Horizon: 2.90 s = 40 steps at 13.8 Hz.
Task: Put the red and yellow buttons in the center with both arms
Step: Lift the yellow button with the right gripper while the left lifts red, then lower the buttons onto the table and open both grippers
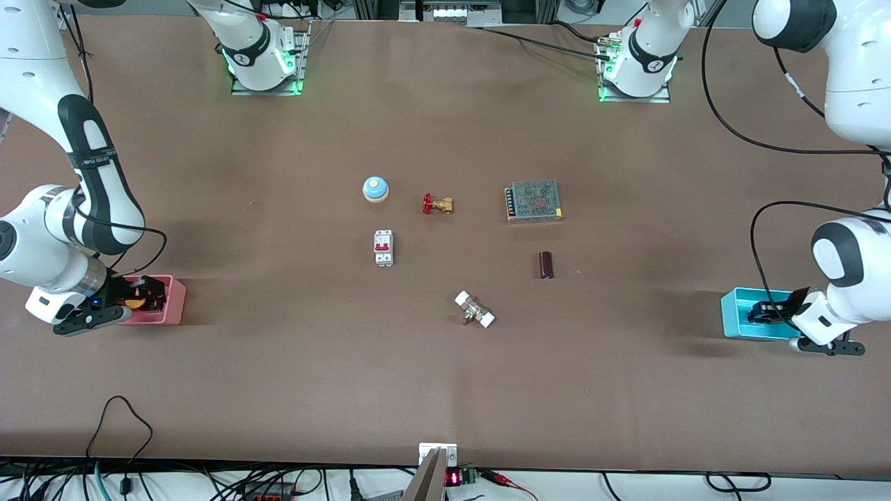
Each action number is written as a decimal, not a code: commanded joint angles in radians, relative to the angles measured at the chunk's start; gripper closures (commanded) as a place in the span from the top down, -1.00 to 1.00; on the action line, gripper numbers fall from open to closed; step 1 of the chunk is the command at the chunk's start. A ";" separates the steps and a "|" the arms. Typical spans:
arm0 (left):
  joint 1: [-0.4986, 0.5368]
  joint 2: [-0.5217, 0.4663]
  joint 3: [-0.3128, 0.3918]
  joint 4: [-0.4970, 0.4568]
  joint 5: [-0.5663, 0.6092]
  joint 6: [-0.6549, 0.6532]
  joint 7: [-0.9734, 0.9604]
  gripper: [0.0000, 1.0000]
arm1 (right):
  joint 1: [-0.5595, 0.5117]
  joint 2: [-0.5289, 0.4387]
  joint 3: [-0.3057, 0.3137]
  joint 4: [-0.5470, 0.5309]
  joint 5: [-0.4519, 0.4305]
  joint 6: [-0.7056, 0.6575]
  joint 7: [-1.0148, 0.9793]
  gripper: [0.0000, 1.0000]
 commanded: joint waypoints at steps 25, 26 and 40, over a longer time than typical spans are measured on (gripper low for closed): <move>-0.146 -0.422 -0.195 -0.723 -0.046 0.237 -0.384 -0.52 | 0.099 -0.395 0.220 -0.115 -0.037 -0.456 0.483 -0.26; -0.146 -0.411 -0.195 -0.725 -0.046 0.246 -0.384 -0.52 | 0.118 -0.395 0.225 -0.153 -0.040 -0.398 0.511 -0.26; -0.146 -0.433 -0.129 -0.420 -0.032 0.076 -0.437 1.00 | 0.337 -0.282 0.225 -0.425 -0.308 0.070 1.014 -0.26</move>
